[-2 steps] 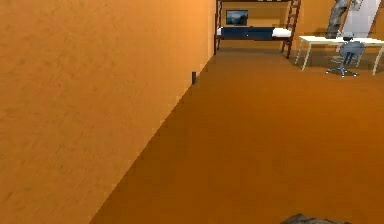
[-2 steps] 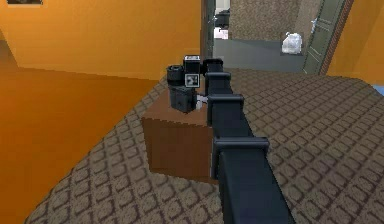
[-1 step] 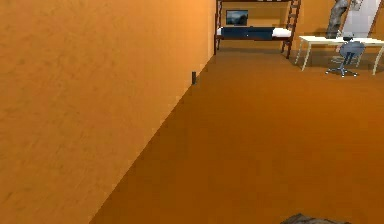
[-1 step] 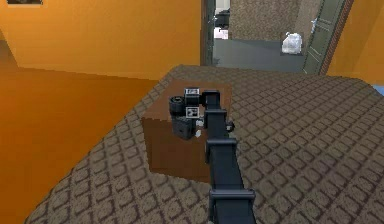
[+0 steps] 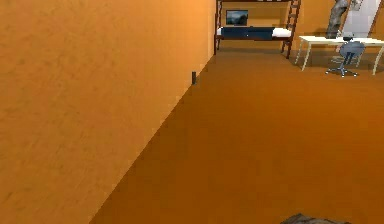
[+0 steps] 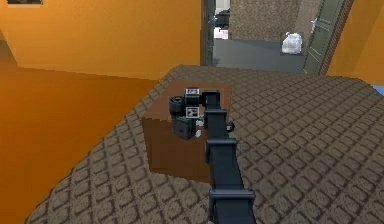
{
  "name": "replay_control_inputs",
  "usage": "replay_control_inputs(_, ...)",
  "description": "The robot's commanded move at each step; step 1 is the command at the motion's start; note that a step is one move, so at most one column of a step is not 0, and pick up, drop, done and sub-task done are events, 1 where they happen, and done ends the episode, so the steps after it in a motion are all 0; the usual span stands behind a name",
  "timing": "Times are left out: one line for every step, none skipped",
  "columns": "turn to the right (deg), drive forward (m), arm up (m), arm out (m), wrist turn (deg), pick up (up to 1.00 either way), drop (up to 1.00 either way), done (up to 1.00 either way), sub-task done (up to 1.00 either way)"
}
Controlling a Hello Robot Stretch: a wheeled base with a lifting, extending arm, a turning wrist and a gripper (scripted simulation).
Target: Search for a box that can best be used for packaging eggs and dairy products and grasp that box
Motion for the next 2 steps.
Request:
replay_control_inputs(0.0, 0.0, 0.08, 0.0, 0.0, 0.0, 0.0, 0.0, 0.0)
replay_control_inputs(0.0, 0.0, 0.0, 0.0, 0.0, 0.0, 0.0, 1.0, 0.0)
